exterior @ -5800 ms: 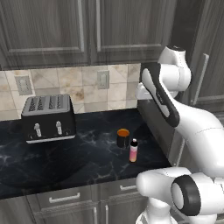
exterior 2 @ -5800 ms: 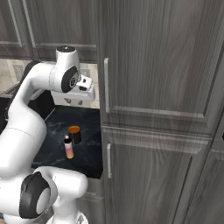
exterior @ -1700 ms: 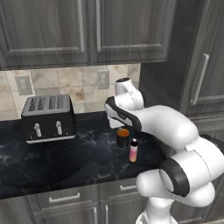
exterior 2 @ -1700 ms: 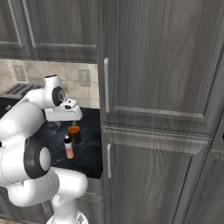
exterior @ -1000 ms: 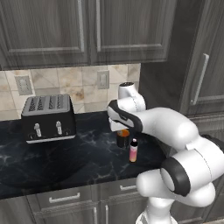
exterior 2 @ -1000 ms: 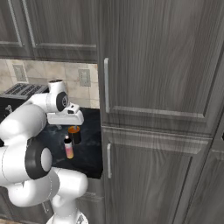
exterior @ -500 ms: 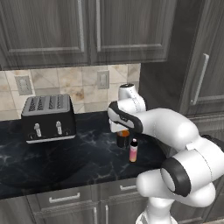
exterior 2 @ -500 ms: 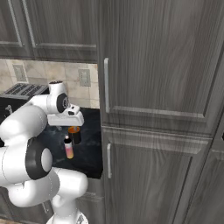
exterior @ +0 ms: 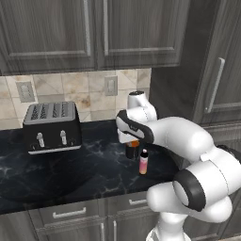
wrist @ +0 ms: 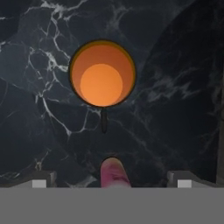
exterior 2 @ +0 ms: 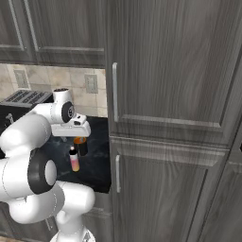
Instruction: Place the microwavable item in the microwave. Then, close the microwave door and press the start button.
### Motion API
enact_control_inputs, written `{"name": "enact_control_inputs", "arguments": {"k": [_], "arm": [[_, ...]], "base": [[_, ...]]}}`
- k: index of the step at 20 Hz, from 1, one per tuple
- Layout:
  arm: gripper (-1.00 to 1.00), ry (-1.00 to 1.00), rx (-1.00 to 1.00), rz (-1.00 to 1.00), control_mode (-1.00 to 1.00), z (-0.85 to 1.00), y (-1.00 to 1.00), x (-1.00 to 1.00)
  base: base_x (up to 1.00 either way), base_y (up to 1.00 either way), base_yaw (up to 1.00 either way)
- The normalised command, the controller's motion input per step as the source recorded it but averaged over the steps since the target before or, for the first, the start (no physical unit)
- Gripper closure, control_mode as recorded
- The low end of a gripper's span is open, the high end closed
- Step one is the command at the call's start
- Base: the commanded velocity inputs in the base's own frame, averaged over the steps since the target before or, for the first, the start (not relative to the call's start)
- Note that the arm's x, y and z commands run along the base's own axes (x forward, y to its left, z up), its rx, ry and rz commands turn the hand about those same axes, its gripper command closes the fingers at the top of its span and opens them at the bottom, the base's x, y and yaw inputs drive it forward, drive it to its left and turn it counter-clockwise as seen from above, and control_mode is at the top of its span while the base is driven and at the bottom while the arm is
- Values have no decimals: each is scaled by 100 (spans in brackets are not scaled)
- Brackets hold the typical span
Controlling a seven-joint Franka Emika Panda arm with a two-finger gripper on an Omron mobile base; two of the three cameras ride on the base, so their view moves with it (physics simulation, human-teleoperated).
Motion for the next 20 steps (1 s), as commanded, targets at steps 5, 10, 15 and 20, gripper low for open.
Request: {"name": "enact_control_inputs", "arguments": {"k": [5, 10, 15, 20], "arm": [[-100, 0, 0, 0, -100, -1, 0, 0], [-100, 0, 0, 0, -100, -2, 0, 0], [-100, 0, 0, 0, -100, -1, 0, 6], [-100, 0, 0, 0, -100, 0, 0, 11]], "base": [[0, 0, 0], [0, 0, 0], [0, 0, 0], [0, 0, 0]]}}
